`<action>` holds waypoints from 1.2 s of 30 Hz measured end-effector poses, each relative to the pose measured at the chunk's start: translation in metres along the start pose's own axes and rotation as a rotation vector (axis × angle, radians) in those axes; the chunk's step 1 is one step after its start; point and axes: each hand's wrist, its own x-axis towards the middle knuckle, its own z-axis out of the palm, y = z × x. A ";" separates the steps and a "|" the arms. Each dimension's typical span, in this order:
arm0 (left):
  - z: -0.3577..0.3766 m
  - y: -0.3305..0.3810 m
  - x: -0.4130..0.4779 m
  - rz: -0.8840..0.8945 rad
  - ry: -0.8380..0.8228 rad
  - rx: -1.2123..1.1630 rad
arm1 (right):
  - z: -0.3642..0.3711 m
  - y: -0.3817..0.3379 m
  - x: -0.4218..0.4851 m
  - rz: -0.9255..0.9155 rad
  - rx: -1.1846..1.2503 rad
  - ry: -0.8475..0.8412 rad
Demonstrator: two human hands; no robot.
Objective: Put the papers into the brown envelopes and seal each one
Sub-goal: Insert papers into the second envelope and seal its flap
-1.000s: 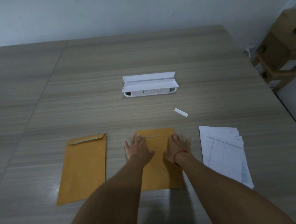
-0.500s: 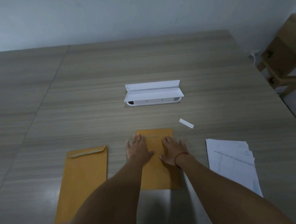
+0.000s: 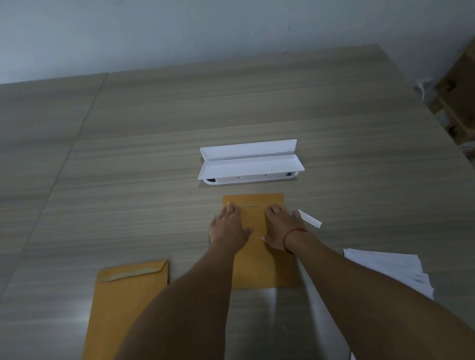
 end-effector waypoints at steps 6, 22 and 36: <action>-0.002 -0.016 -0.033 -0.074 -0.007 -0.032 | -0.008 -0.021 -0.022 0.006 0.054 0.018; -0.004 -0.192 -0.186 -0.392 -0.005 -0.089 | 0.055 -0.207 -0.105 -0.027 0.255 -0.090; 0.030 -0.236 -0.210 -0.670 0.108 -0.285 | 0.118 -0.263 -0.123 0.238 0.631 -0.021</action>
